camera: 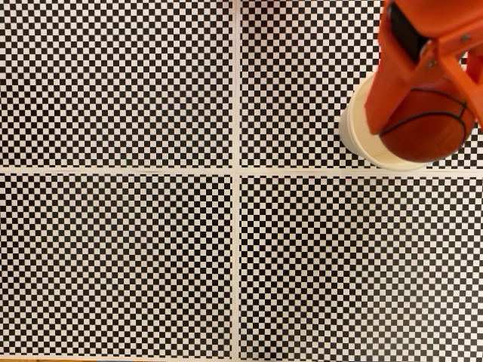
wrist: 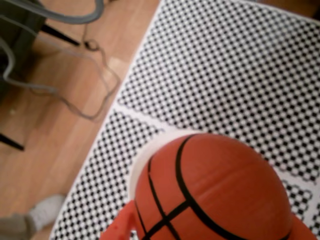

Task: Grasp basketball and place into cup.

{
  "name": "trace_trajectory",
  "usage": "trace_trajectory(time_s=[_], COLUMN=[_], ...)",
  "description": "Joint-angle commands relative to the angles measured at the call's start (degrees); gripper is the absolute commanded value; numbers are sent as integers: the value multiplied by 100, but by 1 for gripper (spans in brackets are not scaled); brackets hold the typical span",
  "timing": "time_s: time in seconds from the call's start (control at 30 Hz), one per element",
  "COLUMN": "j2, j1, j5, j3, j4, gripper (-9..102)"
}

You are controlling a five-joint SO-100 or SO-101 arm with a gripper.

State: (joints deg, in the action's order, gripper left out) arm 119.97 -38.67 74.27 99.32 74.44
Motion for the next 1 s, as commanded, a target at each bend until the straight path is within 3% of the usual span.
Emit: trace_trajectory(time_s=[0.0, 0.33, 0.7, 0.97], j2=[202, 352, 413, 1116], j1=[-53, -132, -44, 633], j5=[-26, -18, -158, 0], j3=[9, 255, 220, 229], j4=[-79, -255, -272, 114], gripper=[35, 39, 34, 30])
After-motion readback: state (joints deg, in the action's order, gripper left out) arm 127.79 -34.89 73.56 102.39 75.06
